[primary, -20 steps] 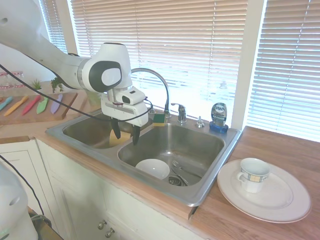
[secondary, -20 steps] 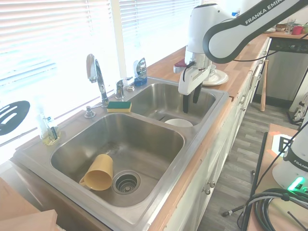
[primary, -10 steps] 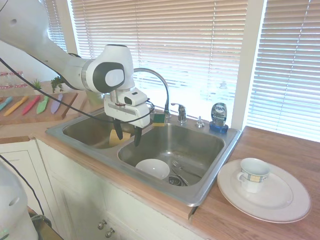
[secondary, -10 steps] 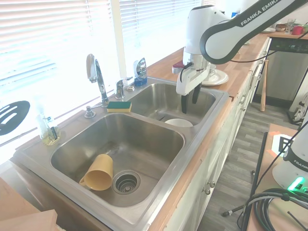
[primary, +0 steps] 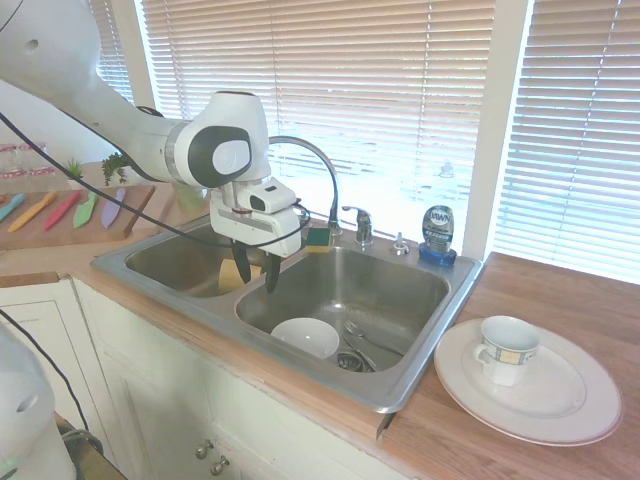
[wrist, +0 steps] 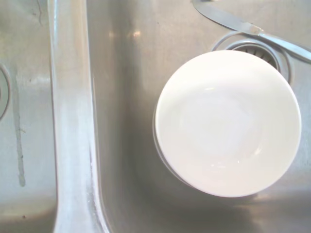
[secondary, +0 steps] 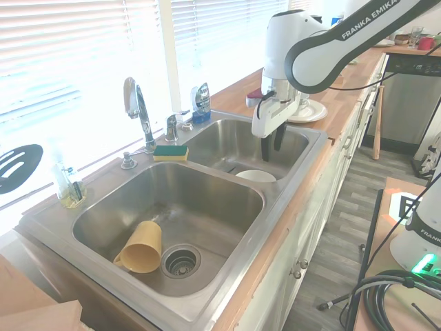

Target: Turn on the faucet

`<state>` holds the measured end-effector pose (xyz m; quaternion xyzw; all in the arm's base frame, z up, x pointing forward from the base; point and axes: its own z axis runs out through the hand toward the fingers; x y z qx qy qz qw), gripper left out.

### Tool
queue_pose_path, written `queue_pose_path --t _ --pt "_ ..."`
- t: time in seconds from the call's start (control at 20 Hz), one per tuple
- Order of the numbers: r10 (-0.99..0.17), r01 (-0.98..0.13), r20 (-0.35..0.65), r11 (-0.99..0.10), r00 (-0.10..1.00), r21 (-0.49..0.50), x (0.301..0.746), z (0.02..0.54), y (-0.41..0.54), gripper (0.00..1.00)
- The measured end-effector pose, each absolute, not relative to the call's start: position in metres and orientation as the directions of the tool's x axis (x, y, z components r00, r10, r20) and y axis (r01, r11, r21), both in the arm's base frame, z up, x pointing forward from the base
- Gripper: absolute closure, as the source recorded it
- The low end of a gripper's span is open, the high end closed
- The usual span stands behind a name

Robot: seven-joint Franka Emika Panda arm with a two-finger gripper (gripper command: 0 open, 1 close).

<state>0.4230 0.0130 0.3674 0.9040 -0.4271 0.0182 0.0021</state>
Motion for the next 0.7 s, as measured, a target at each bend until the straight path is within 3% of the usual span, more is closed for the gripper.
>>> queue_pose_path --t 0.4,0.7 --pt "-0.784 -0.784 0.040 -0.621 0.620 -0.020 0.434 0.365 0.015 1.00" --pt "-0.793 -0.794 0.065 -0.608 0.605 -0.032 0.486 0.358 0.019 1.00"
